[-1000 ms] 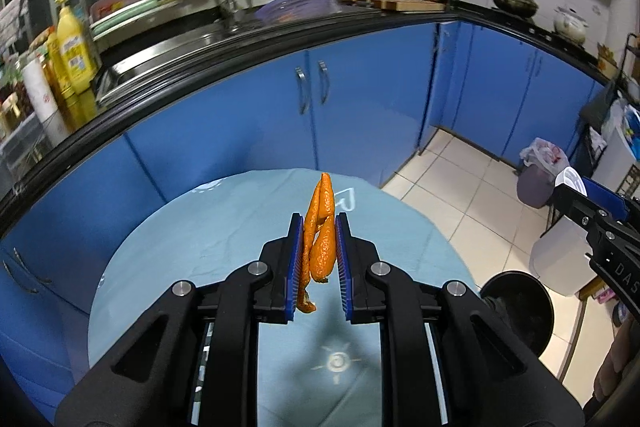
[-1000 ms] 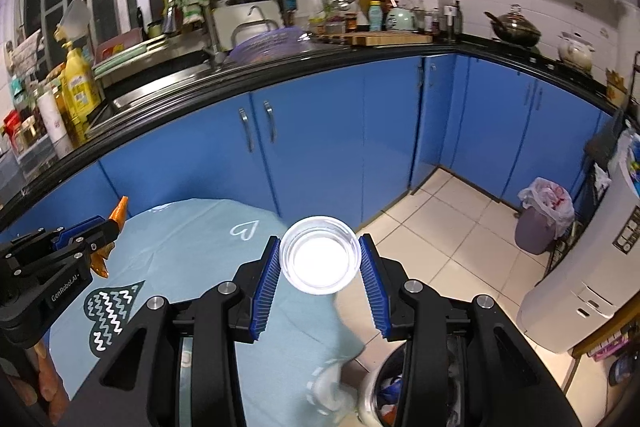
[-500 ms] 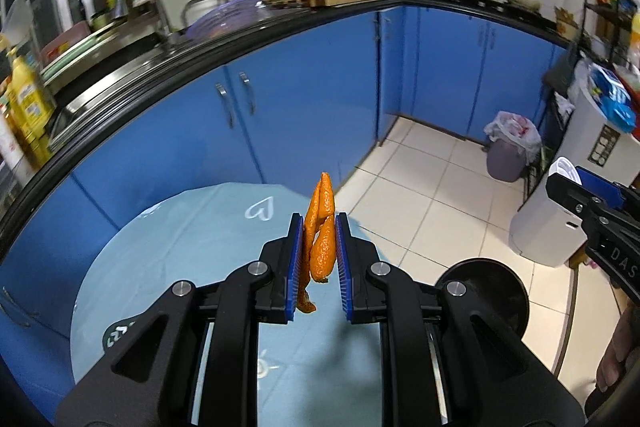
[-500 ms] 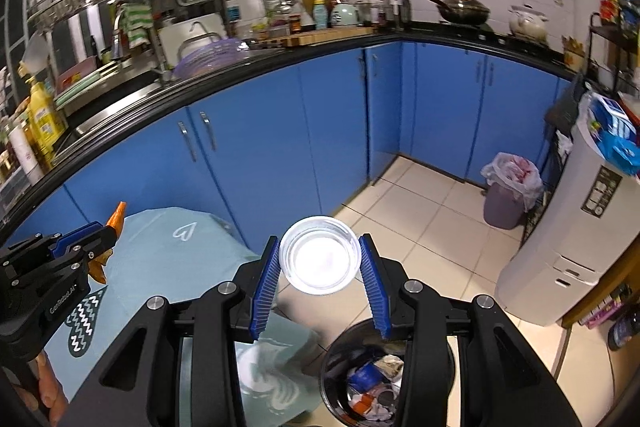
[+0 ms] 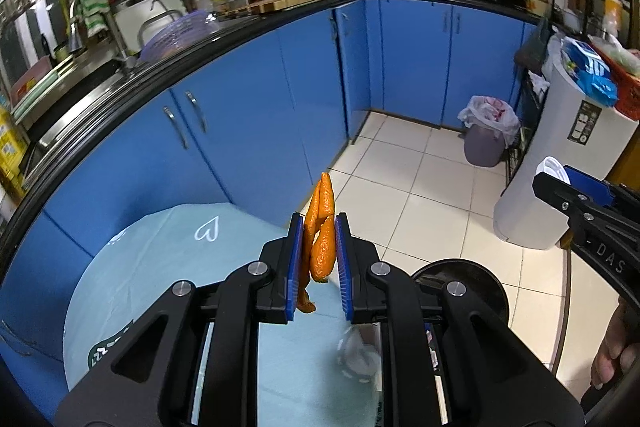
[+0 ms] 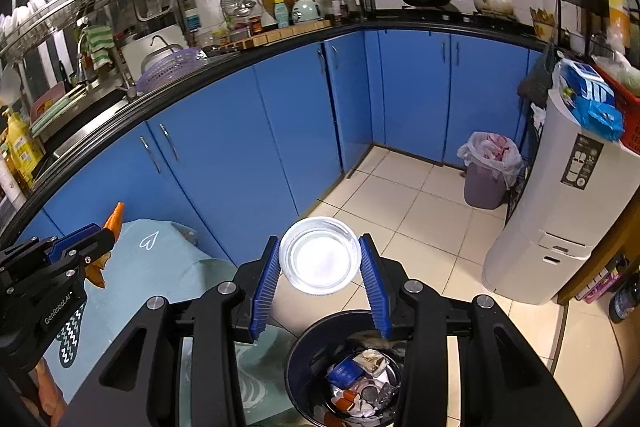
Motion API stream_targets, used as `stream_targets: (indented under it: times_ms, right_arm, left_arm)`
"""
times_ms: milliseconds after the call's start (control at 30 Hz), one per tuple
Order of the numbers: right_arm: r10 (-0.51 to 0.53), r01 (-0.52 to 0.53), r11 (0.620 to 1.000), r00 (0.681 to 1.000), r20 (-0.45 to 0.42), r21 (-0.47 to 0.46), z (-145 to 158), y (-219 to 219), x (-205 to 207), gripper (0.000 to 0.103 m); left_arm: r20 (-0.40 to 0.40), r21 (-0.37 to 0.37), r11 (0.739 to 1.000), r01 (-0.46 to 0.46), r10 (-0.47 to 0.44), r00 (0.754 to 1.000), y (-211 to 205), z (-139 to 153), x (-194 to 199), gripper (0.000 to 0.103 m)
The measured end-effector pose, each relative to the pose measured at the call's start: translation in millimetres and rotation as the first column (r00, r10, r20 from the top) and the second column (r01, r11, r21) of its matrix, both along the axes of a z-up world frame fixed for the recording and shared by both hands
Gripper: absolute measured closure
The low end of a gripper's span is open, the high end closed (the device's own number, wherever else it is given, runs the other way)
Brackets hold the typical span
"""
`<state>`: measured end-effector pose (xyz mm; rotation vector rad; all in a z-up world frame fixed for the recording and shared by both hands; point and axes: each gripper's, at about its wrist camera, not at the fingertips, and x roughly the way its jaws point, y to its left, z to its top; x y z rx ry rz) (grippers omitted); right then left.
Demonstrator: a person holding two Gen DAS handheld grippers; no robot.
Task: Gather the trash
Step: 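Carry both items to the black bin while the right tool drops the white lid inside, then open the left tool over the black bin to drop the orange peel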
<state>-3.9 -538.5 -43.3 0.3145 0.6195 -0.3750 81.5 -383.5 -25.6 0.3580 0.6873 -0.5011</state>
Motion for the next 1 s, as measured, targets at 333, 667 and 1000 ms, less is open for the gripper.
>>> stream_targets:
  times_ms: [333,667,1000]
  right_arm:
    - [-0.106,0.106,0.994,0.994,0.012,-0.012,-4.6,-30.5,-22.0,0.016]
    - [-0.284,0.283,0.958,0.959,-0.008,-0.033,-7.7,-75.7,-50.6,0.016]
    - [-0.308,0.308,0.951,0.951,-0.015,-0.016,-10.7,-91.0,-62.0,0.016]
  left_arm:
    - [-0.012,0.019,0.998,0.063,-0.063,0.998,-43.1,-4.9,-11.3,0.086]
    - [-0.041,0.001,0.986,0.166,-0.165,0.985,-90.7,-3.7,-27.6,0.085]
    - [-0.099,-0.002,0.977,0.214,-0.214,0.972,-126.5,-7.4,-34.6,0.07]
